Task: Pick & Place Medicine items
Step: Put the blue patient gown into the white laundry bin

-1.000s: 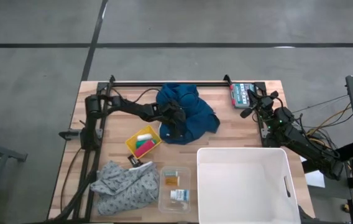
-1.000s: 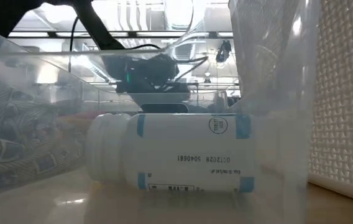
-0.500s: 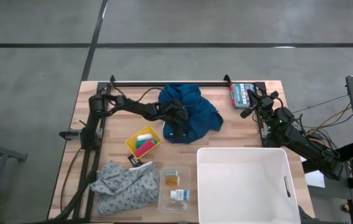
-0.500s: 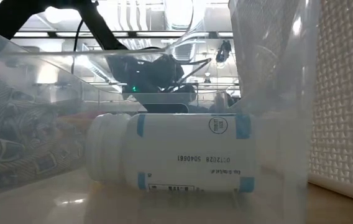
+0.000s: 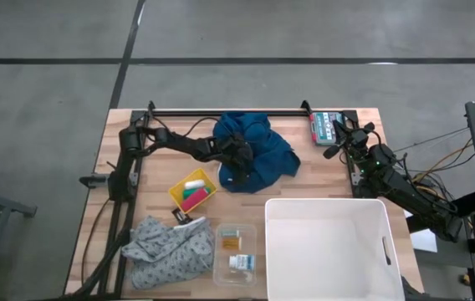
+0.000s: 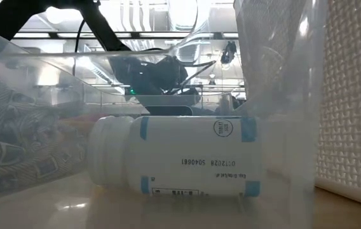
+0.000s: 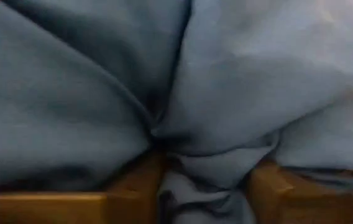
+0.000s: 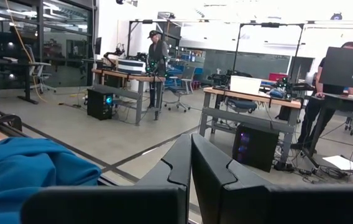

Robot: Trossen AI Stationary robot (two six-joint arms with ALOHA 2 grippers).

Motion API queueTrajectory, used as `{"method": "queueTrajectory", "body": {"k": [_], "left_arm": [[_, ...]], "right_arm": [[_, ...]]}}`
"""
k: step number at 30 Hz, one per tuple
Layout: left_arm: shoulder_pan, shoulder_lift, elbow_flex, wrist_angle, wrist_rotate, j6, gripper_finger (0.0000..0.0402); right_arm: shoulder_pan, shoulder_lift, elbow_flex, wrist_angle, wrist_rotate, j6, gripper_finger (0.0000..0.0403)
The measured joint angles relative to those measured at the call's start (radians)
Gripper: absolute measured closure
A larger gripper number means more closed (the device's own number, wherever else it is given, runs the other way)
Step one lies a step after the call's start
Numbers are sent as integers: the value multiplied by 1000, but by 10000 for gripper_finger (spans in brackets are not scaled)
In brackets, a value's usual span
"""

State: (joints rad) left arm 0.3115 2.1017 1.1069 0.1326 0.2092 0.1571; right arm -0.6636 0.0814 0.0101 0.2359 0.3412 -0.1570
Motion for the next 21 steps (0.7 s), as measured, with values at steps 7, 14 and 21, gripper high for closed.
{"method": "queueTrajectory", "body": {"k": [7, 14, 21], "left_arm": [[0, 0, 0, -2, -18, -28, 355], [0, -2, 0, -6, -24, -31, 382], [0, -14, 0, -13, -22, -27, 382]], "right_arm": [[0, 0, 0, 0, 0, 0, 394], [0, 0, 0, 0, 0, 0, 394], [0, 0, 0, 0, 0, 0, 394]]}}
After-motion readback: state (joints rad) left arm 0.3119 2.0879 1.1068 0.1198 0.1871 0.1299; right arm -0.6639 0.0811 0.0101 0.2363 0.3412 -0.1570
